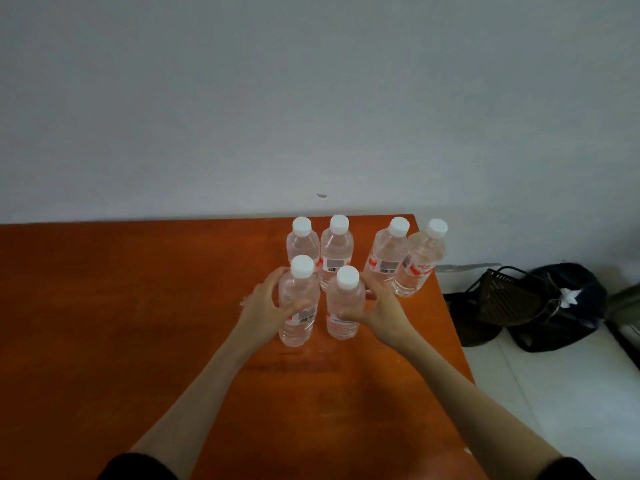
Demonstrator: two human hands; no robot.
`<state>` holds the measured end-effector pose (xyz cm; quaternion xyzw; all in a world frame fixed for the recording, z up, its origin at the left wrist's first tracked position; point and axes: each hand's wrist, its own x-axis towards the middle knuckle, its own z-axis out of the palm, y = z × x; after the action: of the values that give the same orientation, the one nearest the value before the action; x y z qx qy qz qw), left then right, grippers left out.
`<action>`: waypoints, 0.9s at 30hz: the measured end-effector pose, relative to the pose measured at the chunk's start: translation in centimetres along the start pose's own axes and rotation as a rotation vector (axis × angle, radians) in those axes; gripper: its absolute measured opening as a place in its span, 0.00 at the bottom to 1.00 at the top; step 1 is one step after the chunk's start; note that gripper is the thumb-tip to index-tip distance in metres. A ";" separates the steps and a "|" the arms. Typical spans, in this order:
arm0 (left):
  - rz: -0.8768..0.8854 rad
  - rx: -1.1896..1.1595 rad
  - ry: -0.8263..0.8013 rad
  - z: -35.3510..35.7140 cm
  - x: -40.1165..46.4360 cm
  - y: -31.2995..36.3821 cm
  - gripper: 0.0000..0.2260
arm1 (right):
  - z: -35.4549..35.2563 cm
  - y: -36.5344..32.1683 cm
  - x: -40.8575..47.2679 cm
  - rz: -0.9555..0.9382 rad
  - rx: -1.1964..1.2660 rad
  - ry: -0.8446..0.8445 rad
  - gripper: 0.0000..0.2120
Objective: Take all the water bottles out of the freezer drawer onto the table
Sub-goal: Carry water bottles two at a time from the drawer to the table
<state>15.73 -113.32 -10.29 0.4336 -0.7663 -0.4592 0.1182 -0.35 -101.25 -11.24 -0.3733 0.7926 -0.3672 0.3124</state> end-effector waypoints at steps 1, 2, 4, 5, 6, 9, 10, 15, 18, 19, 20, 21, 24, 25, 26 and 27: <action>0.012 -0.012 -0.017 0.2 0.6 -0.2 0.36 | 0.2 0.0 0.5 0.010 0.001 0.000 0.39; 0.027 -0.030 -0.020 0.3 1.1 -0.5 0.35 | 0.4 -0.1 1.0 0.018 0.004 0.004 0.38; 0.062 -0.054 0.007 0.7 1.8 -0.7 0.32 | 0.6 0.0 1.9 0.026 0.016 0.009 0.37; 0.078 -0.060 0.020 0.8 2.2 -0.8 0.31 | 0.6 -0.1 2.3 0.027 0.019 0.009 0.37; 0.091 -0.069 0.021 1.0 2.5 -1.0 0.30 | 0.5 0.0 2.6 0.030 0.019 0.008 0.38; 0.101 -0.101 0.008 1.3 3.2 -1.2 0.30 | 0.3 0.2 3.5 0.020 0.024 0.010 0.38; 0.100 -0.114 0.012 1.4 3.4 -1.2 0.30 | 0.3 0.3 3.7 0.025 0.029 0.005 0.38; 0.091 -0.118 0.027 1.5 4.3 -1.2 0.30 | 0.3 0.4 4.3 0.029 0.065 -0.006 0.36; 0.084 -0.145 0.031 1.7 4.2 -1.5 0.31 | 0.3 0.3 4.2 0.060 0.142 -0.015 0.34; 0.084 -0.153 0.045 1.8 4.0 -1.5 0.32 | 0.4 0.3 4.1 0.066 0.166 -0.019 0.32; 0.080 -0.157 0.061 1.9 3.9 -1.6 0.31 | 0.6 0.3 4.0 0.069 0.189 -0.020 0.32; 0.074 -0.159 0.077 2.1 3.8 -1.6 0.31 | 0.8 0.3 3.9 0.068 0.209 -0.019 0.32; 0.058 -0.138 0.111 2.4 3.4 -1.8 0.31 | 1.1 0.1 3.4 0.048 0.242 -0.039 0.33; 0.055 -0.124 0.120 2.5 3.2 -1.8 0.32 | 1.2 0.1 3.1 0.042 0.235 -0.045 0.34; 0.049 -0.110 0.127 2.6 3.0 -2.0 0.32 | 1.2 0.2 2.8 0.040 0.220 -0.049 0.34; 0.043 -0.089 0.134 2.7 2.8 -2.1 0.31 | 1.3 0.4 2.4 0.045 0.194 -0.048 0.35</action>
<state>13.72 -114.28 -14.04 0.4409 -0.7446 -0.4602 0.1984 -0.81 -103.51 -12.78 -0.3321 0.7538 -0.4260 0.3743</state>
